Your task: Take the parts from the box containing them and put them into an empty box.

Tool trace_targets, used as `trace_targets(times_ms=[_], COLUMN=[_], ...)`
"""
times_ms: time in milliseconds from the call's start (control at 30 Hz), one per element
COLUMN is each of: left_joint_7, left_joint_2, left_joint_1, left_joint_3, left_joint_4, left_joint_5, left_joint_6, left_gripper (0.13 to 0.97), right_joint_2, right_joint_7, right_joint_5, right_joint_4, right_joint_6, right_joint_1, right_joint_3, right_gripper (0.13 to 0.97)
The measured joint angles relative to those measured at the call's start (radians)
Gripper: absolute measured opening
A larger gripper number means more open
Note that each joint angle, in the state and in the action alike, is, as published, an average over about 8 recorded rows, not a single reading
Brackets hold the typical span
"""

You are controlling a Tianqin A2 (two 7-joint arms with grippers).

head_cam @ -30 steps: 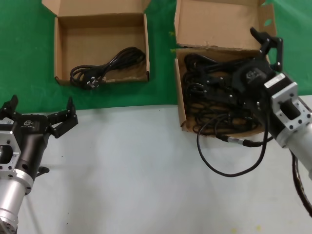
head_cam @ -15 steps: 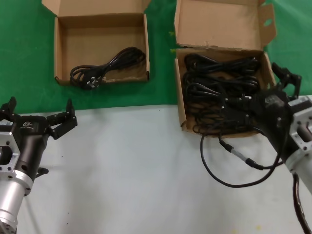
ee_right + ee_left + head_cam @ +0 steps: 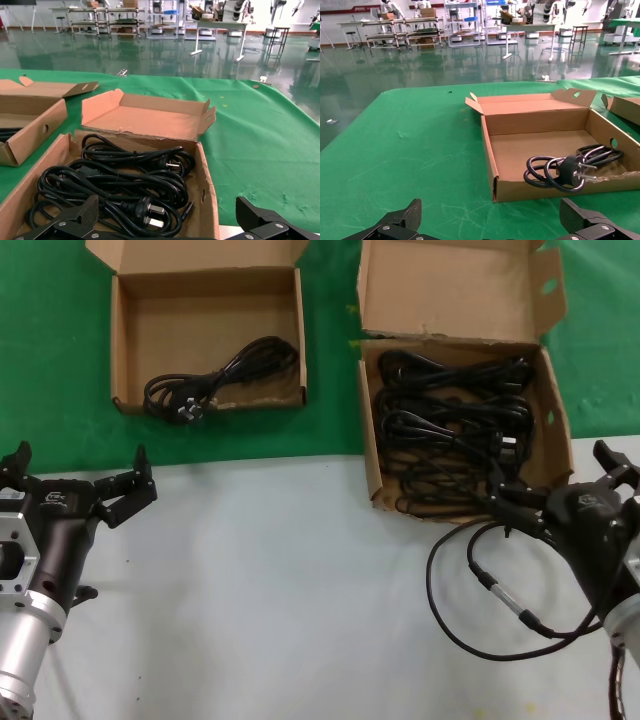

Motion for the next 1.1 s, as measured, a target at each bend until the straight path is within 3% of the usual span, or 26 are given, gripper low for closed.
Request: trace_targets(times_ms=[1100], left_joint_7=[0.000], left_joint_2=[0.000], left_joint_1=[0.000], left_joint_3=[0.000], left_joint_4=[0.000], left_joint_5=[0.000], left_joint_6=[0.000], left_gripper=[0.966], right_joint_2=[-0.002], right_joint_7=[0.003], right_joint_5=[0.007], right_joint_4=[-0.002], right_joint_6=[0.006], right_joint_1=[-0.008], right_joint_3=[0.003], right_gripper=[0.966])
